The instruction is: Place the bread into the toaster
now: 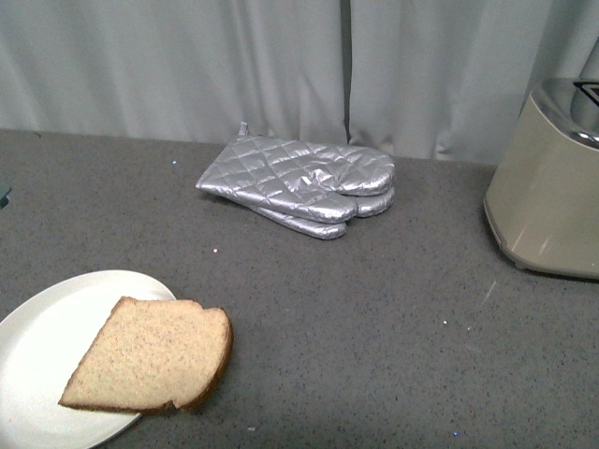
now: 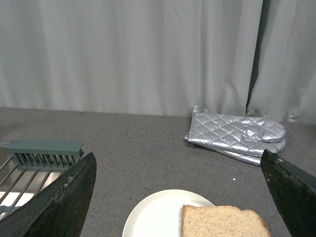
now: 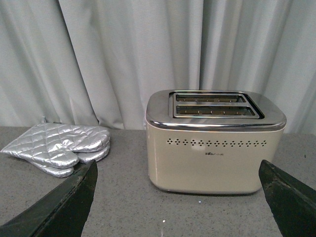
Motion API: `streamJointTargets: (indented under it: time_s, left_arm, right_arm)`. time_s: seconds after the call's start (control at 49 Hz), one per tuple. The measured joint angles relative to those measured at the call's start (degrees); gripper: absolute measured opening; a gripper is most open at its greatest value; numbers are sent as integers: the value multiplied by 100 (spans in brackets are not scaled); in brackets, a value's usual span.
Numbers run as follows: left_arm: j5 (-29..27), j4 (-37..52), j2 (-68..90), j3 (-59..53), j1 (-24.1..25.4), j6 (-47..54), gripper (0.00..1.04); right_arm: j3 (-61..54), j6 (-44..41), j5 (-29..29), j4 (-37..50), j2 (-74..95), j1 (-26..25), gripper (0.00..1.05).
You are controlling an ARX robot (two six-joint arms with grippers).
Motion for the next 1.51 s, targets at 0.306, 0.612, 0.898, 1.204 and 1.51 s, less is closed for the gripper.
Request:
streamJointTargets:
  time_s: [0.306, 0.612, 0.898, 1.204, 1.51]
  left_arm:
    - [0, 0, 0, 2, 2, 0, 98]
    - [0, 0, 0, 0, 0, 0, 98]
    - [0, 0, 0, 0, 0, 0, 98]
    - [0, 0, 0, 0, 2, 0, 98]
    - [2087, -1384, 1034, 566, 752, -2240, 98]
  right_arm:
    - [0, 0, 0, 0, 2, 0, 95]
    - [0, 2, 0, 0, 0, 0, 95]
    - [0, 0, 0, 0, 0, 0, 95]
    - [0, 0, 0, 0, 0, 0, 95]
    - [0, -2, -15, 0, 2, 0, 95]
